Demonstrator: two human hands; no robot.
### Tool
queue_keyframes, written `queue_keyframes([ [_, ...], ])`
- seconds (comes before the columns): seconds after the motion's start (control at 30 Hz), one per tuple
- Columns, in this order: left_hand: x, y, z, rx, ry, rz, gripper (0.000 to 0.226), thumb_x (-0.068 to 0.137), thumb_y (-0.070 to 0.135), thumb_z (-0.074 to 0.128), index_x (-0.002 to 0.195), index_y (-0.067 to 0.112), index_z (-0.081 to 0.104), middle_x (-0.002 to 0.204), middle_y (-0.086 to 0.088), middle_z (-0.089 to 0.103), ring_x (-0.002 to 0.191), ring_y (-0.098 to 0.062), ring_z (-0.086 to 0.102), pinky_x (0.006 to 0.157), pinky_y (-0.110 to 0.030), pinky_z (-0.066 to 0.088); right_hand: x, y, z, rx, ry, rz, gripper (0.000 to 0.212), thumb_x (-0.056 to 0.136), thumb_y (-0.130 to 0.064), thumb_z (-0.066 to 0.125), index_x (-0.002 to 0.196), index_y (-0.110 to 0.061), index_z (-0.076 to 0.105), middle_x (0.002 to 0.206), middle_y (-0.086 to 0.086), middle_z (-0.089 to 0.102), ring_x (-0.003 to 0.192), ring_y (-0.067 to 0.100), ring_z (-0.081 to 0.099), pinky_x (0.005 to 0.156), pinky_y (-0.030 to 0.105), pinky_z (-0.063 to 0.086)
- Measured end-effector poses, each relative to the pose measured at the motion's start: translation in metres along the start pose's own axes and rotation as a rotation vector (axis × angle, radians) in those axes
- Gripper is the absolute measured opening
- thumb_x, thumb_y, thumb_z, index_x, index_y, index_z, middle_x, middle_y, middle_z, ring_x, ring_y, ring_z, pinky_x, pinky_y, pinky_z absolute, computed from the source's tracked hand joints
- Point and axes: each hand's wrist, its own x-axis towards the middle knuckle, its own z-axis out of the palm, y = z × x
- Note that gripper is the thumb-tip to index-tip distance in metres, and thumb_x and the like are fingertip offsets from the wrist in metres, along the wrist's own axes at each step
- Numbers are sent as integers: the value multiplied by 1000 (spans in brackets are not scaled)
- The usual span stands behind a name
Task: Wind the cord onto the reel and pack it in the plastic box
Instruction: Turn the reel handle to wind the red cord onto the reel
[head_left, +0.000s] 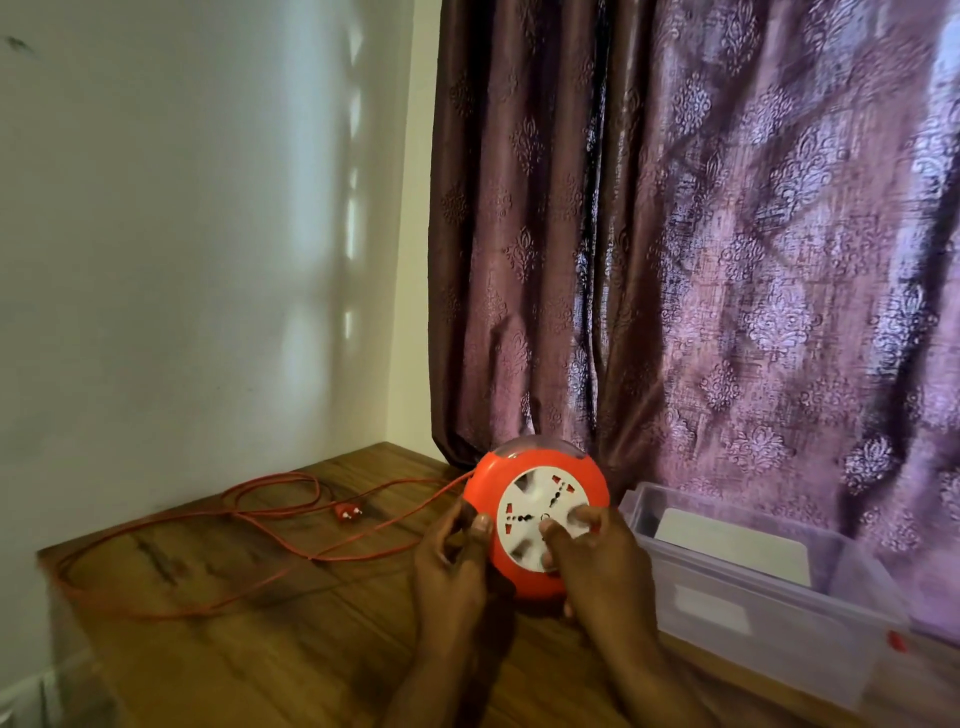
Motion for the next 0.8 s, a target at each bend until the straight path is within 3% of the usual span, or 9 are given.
queue_keyframes([
  [0.07, 0, 1, 1, -22, 36, -31, 24, 84, 40, 80, 109, 39, 79, 114, -7, 81, 107, -37, 77, 91, -63, 61, -3, 3, -2, -392, 49, -232, 53, 90, -43, 55, 137, -34, 32, 128, -3, 56, 108, 27, 59, 86, 37, 51],
  [0.17, 0, 1, 1, -51, 36, -46, 31, 73, 47, 78, 103, 44, 79, 106, -2, 84, 99, -32, 80, 84, -63, 63, -5, -1, -1, -625, -80, -390, 60, 94, -48, 43, 143, -50, 7, 145, -2, 28, 128, 27, 43, 97, 42, 48],
  [0.37, -5, 7, 3, -21, -4, -28, 64, 72, 58, 81, 127, 28, 72, 121, -6, 79, 111, -36, 75, 91, -62, 62, -1, 4, 1, -729, -119, -379, 61, 94, -57, 37, 143, -55, 0, 148, -1, 31, 131, 30, 40, 97, 45, 48],
  [0.43, -7, 9, 3, 11, -28, -16, 59, 80, 55, 81, 130, 27, 71, 125, -6, 78, 114, -36, 74, 91, -60, 62, -2, 6, -2, -709, -90, -349, 61, 93, -58, 40, 143, -53, 5, 148, -1, 35, 130, 28, 44, 98, 44, 48],
  [0.57, -12, 12, 6, 98, -65, 38, 48, 77, 53, 76, 119, 29, 76, 121, -7, 79, 113, -35, 74, 95, -60, 60, -4, 7, -2, -488, -19, -243, 57, 86, -62, 51, 137, -51, 27, 133, -3, 54, 119, 24, 52, 93, 40, 47],
  [0.67, -14, 13, 9, 135, -66, 83, 33, 68, 60, 73, 97, 45, 78, 112, -6, 80, 107, -32, 75, 93, -60, 61, -1, 8, -2, -190, 34, -34, 47, 82, -57, 62, 124, -42, 46, 116, 1, 66, 102, 28, 63, 86, 38, 51],
  [0.73, -14, 12, 9, 122, -70, 106, 40, 68, 59, 73, 103, 41, 78, 113, -7, 80, 109, -31, 75, 94, -60, 61, 0, 5, -1, 157, 2, 117, 35, 85, -43, 66, 115, -28, 53, 92, 4, 75, 62, 24, 68, 59, 35, 54],
  [0.8, -13, 12, 8, 88, -67, 92, 60, 70, 58, 75, 120, 26, 76, 120, -9, 79, 114, -34, 73, 99, -60, 58, 1, 1, 0, 518, -79, 263, 28, 89, -29, 65, 111, -18, 51, 73, 10, 75, 36, 20, 53, 36, 23, 38],
])
